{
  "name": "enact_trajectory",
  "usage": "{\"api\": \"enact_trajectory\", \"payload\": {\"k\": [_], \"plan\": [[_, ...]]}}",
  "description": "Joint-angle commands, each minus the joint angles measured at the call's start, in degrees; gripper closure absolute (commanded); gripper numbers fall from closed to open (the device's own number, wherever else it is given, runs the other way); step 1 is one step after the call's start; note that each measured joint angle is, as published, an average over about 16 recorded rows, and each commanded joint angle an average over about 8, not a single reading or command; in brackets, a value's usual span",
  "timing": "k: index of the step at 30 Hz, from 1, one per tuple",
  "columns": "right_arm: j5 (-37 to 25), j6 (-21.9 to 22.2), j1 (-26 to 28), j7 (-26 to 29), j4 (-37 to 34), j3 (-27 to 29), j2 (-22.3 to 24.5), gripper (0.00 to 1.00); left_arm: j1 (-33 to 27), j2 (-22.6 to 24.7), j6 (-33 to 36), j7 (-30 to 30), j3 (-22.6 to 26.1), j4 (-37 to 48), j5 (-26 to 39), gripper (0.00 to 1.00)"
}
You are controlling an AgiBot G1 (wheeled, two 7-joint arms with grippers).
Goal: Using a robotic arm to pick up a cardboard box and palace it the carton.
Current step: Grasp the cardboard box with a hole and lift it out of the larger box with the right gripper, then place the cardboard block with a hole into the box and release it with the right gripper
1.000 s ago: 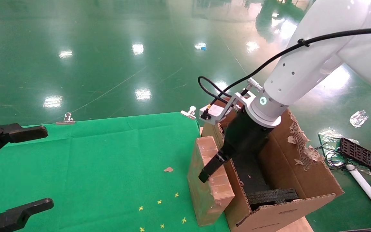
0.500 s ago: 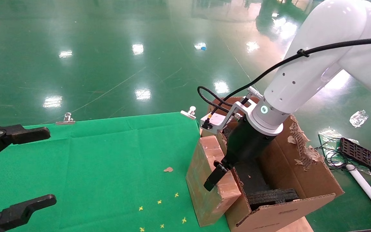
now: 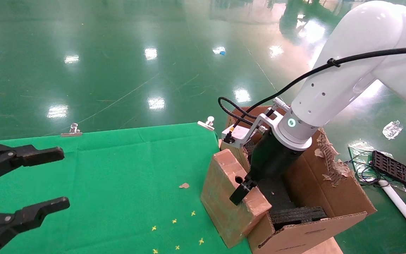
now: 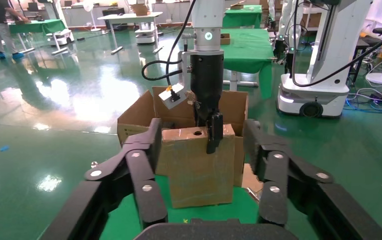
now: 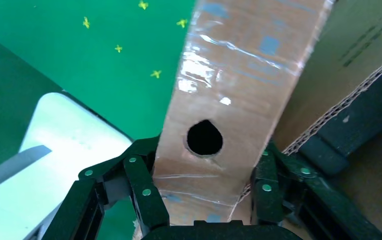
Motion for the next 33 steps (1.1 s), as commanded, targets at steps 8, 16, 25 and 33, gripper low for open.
{"api": "enact_trajectory", "payload": {"k": [8, 16, 25, 33], "plan": [[5.2, 6.7, 2.1, -7.8, 2.5, 6.0, 6.8, 1.00, 0.0, 0.0, 0.0, 0.0, 0.0, 0.0, 0.0, 1.00], [8.9, 10.0, 8.7, -17.5, -4.6, 12.6, 11.7, 1.00, 0.0, 0.0, 0.0, 0.0, 0.1, 0.0, 0.0, 1.00], [4.3, 7.8, 13.1, -21.4, -15.2, 12.3, 15.3, 1.00, 0.0, 0.0, 0.0, 0.0, 0.1, 0.0, -0.1, 1.00], [0.1, 4.8, 12.7, -21.0, -20.5, 9.6, 17.9, 1.00, 0.0, -0.1, -0.1, 0.1, 0.1, 0.0, -0.1, 0.52]]}}
